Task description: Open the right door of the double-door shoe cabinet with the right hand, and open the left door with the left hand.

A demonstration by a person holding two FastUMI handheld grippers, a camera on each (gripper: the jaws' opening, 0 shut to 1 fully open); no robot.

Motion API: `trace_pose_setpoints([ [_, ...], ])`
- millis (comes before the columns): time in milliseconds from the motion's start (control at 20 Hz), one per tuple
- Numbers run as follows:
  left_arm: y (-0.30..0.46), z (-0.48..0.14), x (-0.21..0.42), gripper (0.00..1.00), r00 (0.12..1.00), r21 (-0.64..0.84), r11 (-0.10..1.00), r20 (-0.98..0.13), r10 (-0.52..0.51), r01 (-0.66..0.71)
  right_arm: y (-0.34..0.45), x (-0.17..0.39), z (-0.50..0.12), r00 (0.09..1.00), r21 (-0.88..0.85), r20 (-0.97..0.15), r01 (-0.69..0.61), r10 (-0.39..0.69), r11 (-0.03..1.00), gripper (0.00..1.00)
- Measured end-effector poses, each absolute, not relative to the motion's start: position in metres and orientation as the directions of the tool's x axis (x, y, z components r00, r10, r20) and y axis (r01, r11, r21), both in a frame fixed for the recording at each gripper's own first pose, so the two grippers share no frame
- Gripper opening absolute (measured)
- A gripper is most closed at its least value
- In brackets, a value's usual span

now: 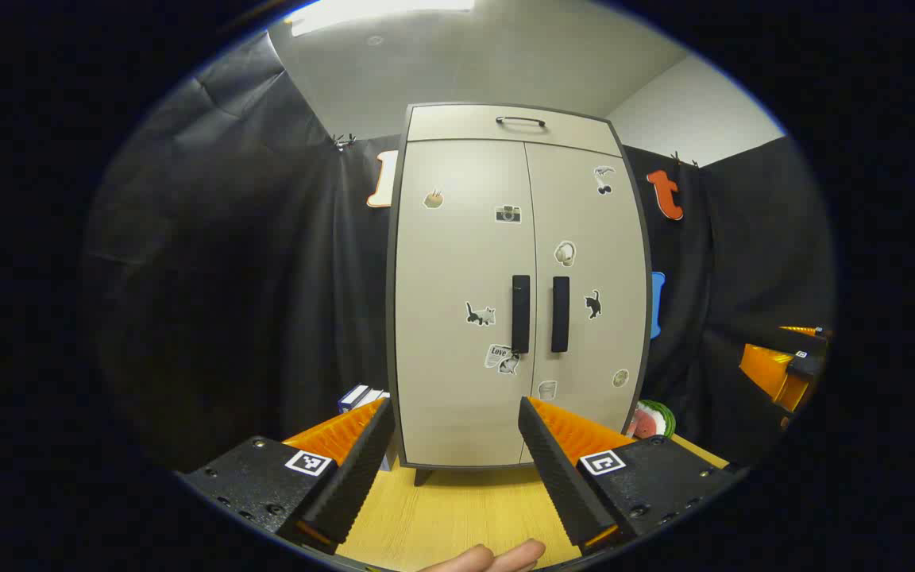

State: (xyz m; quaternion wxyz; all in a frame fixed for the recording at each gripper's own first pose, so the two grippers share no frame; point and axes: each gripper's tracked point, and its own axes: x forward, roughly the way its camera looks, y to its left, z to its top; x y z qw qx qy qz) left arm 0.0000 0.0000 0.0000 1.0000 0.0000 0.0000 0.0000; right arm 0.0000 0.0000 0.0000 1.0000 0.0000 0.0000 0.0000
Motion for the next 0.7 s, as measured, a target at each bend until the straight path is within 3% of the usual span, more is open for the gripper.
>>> trace_pose_setpoints([
  [200,0.010,0.015,-0.009,0.98,0.999,0.006,1.000,0.039,0.016,-0.017,0.008,-0.006,0.005,1.000,-0.008,0.005,-0.025,0.025,1.000,0.98],
  [250,0.012,0.017,-0.012,0.98,0.999,0.001,1.000,0.039,0.015,-0.015,0.009,-0.008,0.007,1.000,-0.011,0.012,-0.025,0.025,1.000,0.94],
  [350,0.011,0.025,-0.018,0.98,0.999,-0.008,1.000,0.054,0.004,-0.003,0.012,-0.010,0.009,0.999,-0.012,0.023,-0.026,0.027,1.000,0.99],
  [700,0.015,0.033,-0.032,0.97,0.997,0.003,1.000,0.082,-0.010,0.010,0.015,-0.019,0.013,0.999,-0.015,0.037,-0.032,0.032,0.999,0.98],
])
